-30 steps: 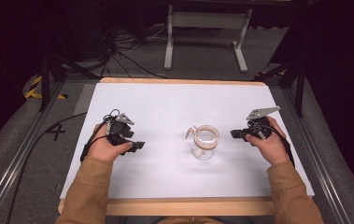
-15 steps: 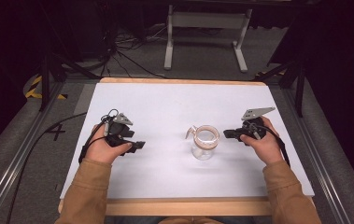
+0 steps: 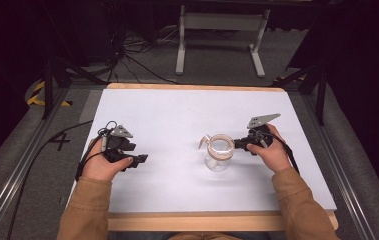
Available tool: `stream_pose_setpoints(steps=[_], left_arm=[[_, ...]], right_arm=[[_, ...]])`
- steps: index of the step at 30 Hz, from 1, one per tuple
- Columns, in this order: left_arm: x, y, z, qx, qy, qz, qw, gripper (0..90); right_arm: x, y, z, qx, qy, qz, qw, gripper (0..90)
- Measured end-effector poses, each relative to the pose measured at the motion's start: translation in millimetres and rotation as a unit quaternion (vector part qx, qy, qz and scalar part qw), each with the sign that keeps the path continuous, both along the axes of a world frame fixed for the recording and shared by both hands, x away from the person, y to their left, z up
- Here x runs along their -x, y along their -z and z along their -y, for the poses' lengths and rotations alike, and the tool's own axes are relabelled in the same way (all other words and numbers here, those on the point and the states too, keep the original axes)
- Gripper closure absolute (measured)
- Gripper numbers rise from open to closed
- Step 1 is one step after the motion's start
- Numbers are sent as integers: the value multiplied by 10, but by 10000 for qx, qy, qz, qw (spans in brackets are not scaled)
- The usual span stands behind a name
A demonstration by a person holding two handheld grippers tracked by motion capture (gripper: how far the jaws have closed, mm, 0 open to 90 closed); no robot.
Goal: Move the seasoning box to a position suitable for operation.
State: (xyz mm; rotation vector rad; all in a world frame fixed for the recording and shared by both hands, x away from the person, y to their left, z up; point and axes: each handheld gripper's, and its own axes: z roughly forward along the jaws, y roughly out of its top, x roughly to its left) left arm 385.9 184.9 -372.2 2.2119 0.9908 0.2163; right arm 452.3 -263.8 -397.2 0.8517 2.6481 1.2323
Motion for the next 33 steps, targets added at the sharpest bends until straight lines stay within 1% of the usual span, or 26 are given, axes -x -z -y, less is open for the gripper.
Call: stream_pose_setpoints(steps=[2,4,6,10,11,13,16,18,21,22,24,26,27,29,30,33], left_arm=[[11,-2,-14,-7,-27,26,10000,382],[18,-12,-29,8,-24,-17,10000,382],[12,-5,-27,13,-18,11,10000,382],[-2,4,2,-8,17,-15,10000,381],[-10,3,8,-33,38,23,10000,381],[-21,-2,29,-38,75,-38,10000,381],[-45,7,61,-18,86,-18,10000,381],[-67,4,83,-46,149,-19,9999,381],[-96,9,137,-6,192,-24,9998,380],[-108,3,148,-43,229,-45,9997,380],[-131,6,177,-48,273,-26,9996,380],[-139,1,187,-62,293,-51,9995,380],[-154,4,207,-49,309,-13,9995,380],[-170,1,239,-36,340,-36,9994,380],[-185,-3,253,-49,397,-24,9992,380],[-223,0,297,-34,463,-15,9989,380]], right_arm=[[-16,18,-14,42,-25,-26,10000,900],[-24,31,-20,66,-28,-51,10000,900],[-25,35,-22,69,-24,-54,10000,900],[-13,33,-25,107,-10,-43,9999,900],[-7,32,-26,131,-11,-40,9999,900],[9,32,-27,166,1,-58,9998,900],[29,34,-19,205,11,-56,9998,900],[47,40,-9,232,17,-86,9997,900],[77,44,0,244,17,-95,9997,900],[91,43,1,235,4,-98,9997,900],[115,43,1,240,-4,-109,9997,900],[124,45,2,237,-24,-107,9997,900],[153,51,-6,284,-49,-136,9995,900],[167,53,-11,310,-72,-136,9994,900],[186,52,-17,329,-71,-158,9993,900],[242,52,-39,388,-144,-175,9990,900]])
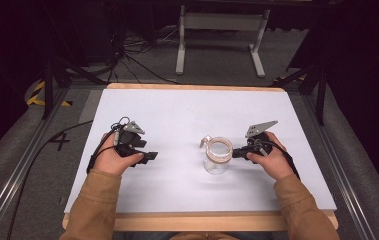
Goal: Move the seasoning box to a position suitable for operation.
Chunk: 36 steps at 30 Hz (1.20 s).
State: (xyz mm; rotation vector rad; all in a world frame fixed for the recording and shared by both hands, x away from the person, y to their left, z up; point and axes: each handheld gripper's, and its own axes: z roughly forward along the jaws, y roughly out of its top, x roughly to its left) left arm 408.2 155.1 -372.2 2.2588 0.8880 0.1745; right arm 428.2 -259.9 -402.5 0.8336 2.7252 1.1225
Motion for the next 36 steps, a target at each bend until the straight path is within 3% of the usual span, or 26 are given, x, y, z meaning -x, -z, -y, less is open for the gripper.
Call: stream_pose_setpoints(steps=[14,28,36], left_arm=[[-103,-12,179,11,225,12,9997,379],[-115,-9,183,-28,263,-15,9997,379],[-130,4,184,2,249,-10,9997,379]], right_arm=[[190,51,-151,202,-264,-71,9994,900],[258,109,-355,328,-586,-171,9976,900],[277,134,-430,367,-629,-200,9971,900]])
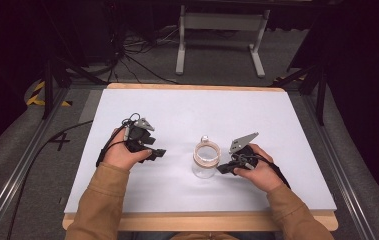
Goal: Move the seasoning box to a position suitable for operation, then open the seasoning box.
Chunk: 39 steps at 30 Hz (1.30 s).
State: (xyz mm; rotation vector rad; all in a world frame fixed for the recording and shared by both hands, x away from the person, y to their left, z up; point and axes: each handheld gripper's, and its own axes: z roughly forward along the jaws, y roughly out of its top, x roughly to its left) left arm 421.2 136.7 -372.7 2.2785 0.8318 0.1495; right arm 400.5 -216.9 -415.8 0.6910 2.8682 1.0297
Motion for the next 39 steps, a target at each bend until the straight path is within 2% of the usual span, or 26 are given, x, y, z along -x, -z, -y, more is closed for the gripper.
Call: stream_pose_setpoints(steps=[6,10,12,13,18,19,21,26,29,35,39], left_arm=[[-9,0,11,12,45,-28,10000,381],[-22,-26,10,133,74,-38,9999,425],[-27,-56,20,250,83,-2,9997,465],[-29,-88,40,443,91,17,9990,485],[-49,-215,102,884,264,183,9956,603],[-49,-215,102,884,264,183,9956,636],[-79,-252,154,1109,343,200,9930,664],[-162,-291,293,1281,562,335,9896,793],[-227,-298,399,1259,711,358,9888,896],[-336,-290,589,1370,868,396,9860,899],[-412,-245,749,1344,999,395,9851,899]], right_arm=[[13,13,-10,-45,-33,14,10000,900],[19,-51,61,-154,43,115,9998,900],[21,-98,137,-211,155,183,9995,900],[22,-113,164,-241,195,199,9993,900],[42,-184,322,-348,415,305,9981,900],[42,-184,322,-348,415,305,9981,900],[69,-190,366,-354,491,313,9977,900],[115,-187,438,-361,605,330,9970,900],[145,-177,483,-355,697,330,9964,900],[207,-159,553,-343,817,317,9956,900],[236,-150,596,-345,873,334,9950,900]])
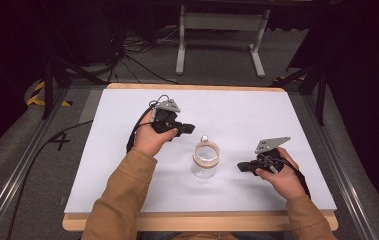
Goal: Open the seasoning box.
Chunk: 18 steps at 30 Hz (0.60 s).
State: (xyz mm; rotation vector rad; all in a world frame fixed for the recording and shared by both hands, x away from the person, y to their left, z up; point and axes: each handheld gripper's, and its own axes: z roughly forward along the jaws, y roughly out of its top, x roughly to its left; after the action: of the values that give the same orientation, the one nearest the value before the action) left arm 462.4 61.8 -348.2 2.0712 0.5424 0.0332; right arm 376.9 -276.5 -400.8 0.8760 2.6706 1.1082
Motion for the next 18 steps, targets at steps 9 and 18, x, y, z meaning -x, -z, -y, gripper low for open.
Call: stream_pose_setpoints(steps=[9,18], left_arm=[[-56,70,188,152,122,-67,9998,897],[-69,142,328,12,230,-121,9997,896]], right_arm=[[57,21,37,6,61,-29,10000,900],[85,21,22,7,34,-6,10000,900]])
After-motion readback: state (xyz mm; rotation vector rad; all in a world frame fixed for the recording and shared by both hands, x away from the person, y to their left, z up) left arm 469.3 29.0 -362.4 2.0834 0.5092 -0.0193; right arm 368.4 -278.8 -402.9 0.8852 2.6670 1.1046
